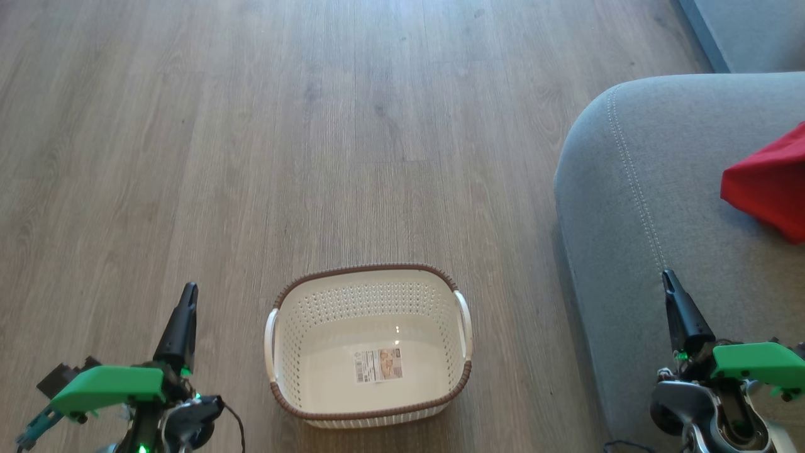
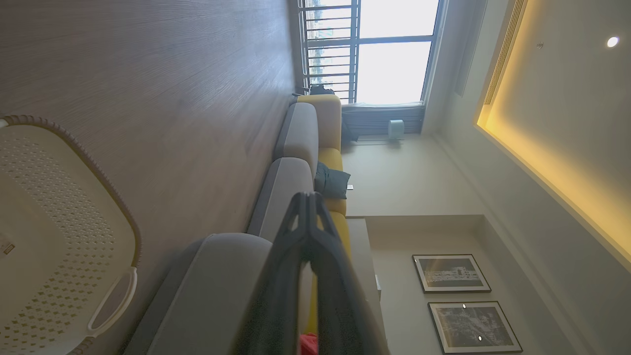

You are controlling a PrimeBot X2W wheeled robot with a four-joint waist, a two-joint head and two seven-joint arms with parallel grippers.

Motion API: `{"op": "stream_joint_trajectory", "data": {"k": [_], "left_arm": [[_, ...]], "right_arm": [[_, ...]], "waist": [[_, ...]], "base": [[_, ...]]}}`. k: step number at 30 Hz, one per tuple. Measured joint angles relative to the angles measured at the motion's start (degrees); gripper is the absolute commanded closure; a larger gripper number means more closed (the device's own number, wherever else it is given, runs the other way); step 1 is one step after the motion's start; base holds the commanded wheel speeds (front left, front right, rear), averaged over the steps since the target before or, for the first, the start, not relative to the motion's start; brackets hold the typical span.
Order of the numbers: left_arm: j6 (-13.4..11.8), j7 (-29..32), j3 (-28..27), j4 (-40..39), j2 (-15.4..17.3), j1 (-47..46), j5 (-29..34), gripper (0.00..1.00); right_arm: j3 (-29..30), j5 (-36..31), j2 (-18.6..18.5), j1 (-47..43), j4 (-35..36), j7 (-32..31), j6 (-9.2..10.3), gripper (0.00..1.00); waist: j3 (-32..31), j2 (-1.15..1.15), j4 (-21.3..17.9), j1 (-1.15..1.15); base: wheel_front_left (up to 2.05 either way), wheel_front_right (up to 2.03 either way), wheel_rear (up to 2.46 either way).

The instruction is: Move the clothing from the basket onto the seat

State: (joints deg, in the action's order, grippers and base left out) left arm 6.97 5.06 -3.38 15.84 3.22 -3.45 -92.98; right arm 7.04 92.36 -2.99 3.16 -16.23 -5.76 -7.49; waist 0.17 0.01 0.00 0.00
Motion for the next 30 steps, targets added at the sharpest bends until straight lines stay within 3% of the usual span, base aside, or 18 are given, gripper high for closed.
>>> {"op": "stream_joint_trajectory", "data": {"k": [30], "left_arm": [[0.0, 0.42, -0.29, 0.0, -0.16, 0.01, 0.03, 1.0]], "right_arm": [[0.15, 0.0, 0.01, 0.0, 0.0, -0.05, 0.0, 1.0]], "waist": [[0.0, 0.0, 0.0, 0.0]], "base": [[0.0, 0.0, 0.0]]}}
